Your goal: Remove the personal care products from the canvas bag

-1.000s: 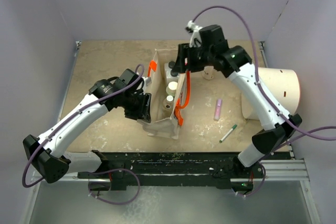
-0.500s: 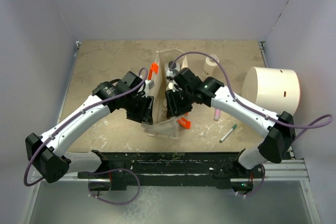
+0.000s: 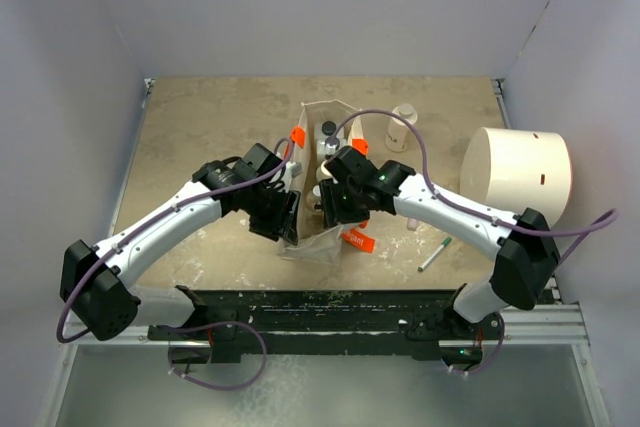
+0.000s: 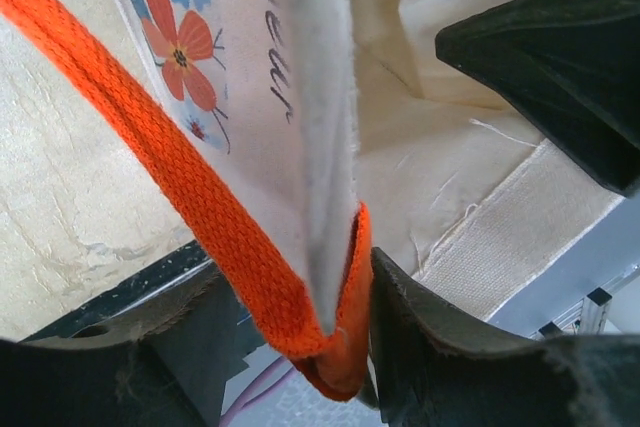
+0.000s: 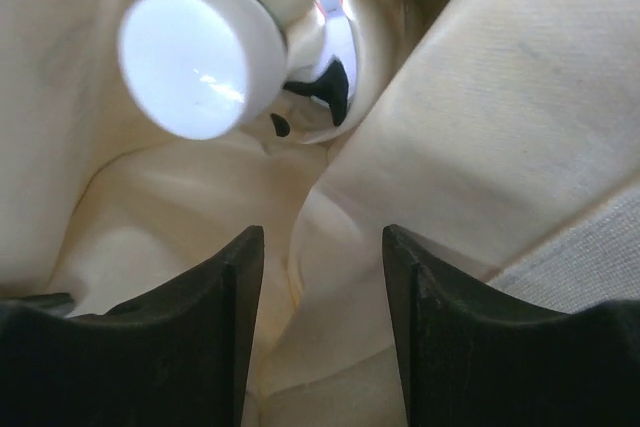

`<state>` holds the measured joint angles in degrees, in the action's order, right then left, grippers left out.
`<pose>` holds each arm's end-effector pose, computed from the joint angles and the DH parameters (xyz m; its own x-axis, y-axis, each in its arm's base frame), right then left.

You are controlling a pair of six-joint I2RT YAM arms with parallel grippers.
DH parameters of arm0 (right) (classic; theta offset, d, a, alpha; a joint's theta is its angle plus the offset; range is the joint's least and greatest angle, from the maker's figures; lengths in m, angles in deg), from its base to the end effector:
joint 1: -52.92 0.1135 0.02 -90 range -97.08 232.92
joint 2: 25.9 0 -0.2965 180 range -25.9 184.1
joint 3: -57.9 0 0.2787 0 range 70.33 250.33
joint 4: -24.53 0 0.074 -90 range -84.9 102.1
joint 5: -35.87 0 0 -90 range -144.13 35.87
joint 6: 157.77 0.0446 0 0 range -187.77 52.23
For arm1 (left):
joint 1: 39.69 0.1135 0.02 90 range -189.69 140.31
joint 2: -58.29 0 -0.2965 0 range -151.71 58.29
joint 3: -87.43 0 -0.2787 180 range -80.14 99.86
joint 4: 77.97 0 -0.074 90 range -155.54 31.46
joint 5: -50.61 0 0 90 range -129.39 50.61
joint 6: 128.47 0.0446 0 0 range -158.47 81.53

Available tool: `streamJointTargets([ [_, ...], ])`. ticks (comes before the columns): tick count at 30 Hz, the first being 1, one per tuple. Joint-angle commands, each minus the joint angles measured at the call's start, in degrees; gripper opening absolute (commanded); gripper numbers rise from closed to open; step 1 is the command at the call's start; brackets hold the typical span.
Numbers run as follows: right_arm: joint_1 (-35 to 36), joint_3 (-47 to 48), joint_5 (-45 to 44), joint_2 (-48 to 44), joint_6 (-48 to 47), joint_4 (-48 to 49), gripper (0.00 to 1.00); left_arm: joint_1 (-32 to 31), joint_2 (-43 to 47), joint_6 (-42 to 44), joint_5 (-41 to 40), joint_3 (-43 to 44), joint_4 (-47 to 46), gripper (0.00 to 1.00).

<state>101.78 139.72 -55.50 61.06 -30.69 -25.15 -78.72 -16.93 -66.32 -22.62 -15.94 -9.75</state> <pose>0.2312 0.2630 0.2877 -0.8775 -0.0883 -0.4714 -0.2692 0.9041 0.3318 0.2008 -0.1793 0.2998 -0.9542 0.1978 -0.2243 0.2776 0.8648 -0.4185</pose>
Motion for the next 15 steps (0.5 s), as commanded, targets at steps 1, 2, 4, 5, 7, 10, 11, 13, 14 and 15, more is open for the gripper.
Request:
streamJointTargets([
  [1,0.4,6.8,-5.4,-1.8,-2.2,-4.0,0.56,0.1,0.0,3.0,-2.5,-1.2,3.1,0.55],
  [2,0.4,7.4,-5.4,-2.6,-3.4,-2.8,0.58,0.2,-0.1,3.1,-2.5,-1.0,3.1,0.55],
  [4,0.5,7.3,-4.7,-4.0,-6.6,2.1,0.60,0.1,-0.1,3.1,-2.6,-0.7,3.2,0.55],
  [5,0.5,7.0,-4.7,-4.7,-8.2,4.0,0.61,0.2,-0.1,3.2,-2.5,-0.5,3.3,0.55],
  [7,0.5,6.5,-5.4,-5.2,-11.9,7.4,0.62,0.1,-0.2,3.2,-2.5,0.0,3.5,0.55],
  [10,0.5,6.1,-6.8,-5.1,-15.6,11.2,0.62,0.1,-0.3,3.4,-2.4,0.5,3.8,0.55],
  [11,0.5,5.5,-6.8,-5.0,-16.8,13.1,0.61,0.2,-0.4,3.4,-2.2,0.6,3.8,0.55],
  [13,0.5,3.0,-4.5,-5.3,-20.8,19.7,0.60,0.2,-0.6,3.6,-2.0,0.7,3.8,0.55],
  [14,0.5,1.4,-2.4,-5.4,-23.4,23.4,0.59,0.1,-0.8,3.6,-1.8,0.8,3.8,0.55],
  [15,0.5,0.0,-1.0,-5.5,-25.4,26.5,0.57,0.1,-1.0,3.7,-1.8,0.9,3.8,0.55],
])
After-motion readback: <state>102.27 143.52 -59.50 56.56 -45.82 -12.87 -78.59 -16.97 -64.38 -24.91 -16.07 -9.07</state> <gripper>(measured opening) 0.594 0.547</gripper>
